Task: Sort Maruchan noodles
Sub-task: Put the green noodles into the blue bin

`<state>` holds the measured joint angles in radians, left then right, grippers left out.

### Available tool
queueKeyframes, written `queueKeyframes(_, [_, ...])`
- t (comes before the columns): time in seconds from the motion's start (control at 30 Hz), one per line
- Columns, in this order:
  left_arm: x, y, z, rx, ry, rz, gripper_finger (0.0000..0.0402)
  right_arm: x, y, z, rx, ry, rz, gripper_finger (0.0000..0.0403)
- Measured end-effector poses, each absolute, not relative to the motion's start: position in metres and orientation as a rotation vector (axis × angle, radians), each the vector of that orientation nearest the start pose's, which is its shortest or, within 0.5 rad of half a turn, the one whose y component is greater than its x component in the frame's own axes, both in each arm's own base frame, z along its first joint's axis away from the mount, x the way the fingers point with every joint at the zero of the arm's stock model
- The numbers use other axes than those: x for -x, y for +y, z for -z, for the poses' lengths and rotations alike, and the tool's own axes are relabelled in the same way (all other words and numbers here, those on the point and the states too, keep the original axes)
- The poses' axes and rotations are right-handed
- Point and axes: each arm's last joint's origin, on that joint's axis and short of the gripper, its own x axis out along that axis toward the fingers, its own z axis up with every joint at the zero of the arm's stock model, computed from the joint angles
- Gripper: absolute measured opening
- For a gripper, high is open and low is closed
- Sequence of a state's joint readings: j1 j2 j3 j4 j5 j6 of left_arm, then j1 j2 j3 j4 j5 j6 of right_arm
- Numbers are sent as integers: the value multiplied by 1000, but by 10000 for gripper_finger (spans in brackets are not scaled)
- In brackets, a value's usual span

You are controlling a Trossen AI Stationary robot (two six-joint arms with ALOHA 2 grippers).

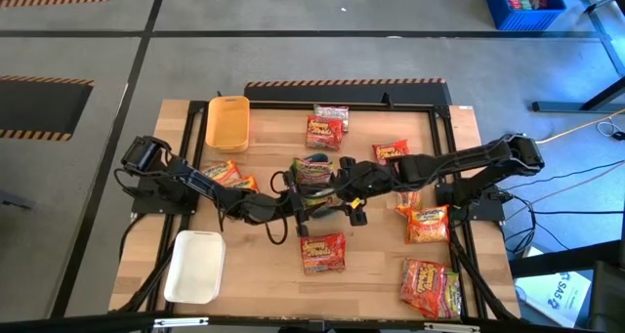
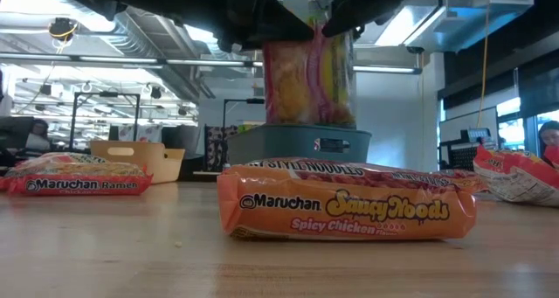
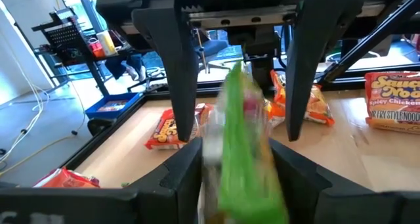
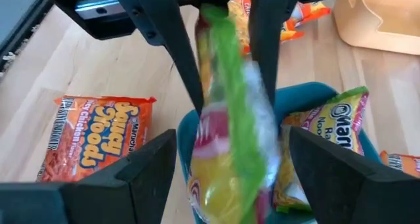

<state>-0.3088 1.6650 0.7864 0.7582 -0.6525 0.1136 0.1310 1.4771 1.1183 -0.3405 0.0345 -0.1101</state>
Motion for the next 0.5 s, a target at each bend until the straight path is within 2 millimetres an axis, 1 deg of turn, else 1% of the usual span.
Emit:
queueKeyframes(0.1, [-327,-86,-205,-165,126,-337,141,-313,40,-281,162,672,-130,275])
queueKeyframes(0.33, [-327,-86,-204,-169,137,-315,96,-296,38,-300,158,642,-117,275])
queueKeyframes(0.5, [-327,-85,-204,-134,134,-316,93,-279,35,-304,115,712,-102,275])
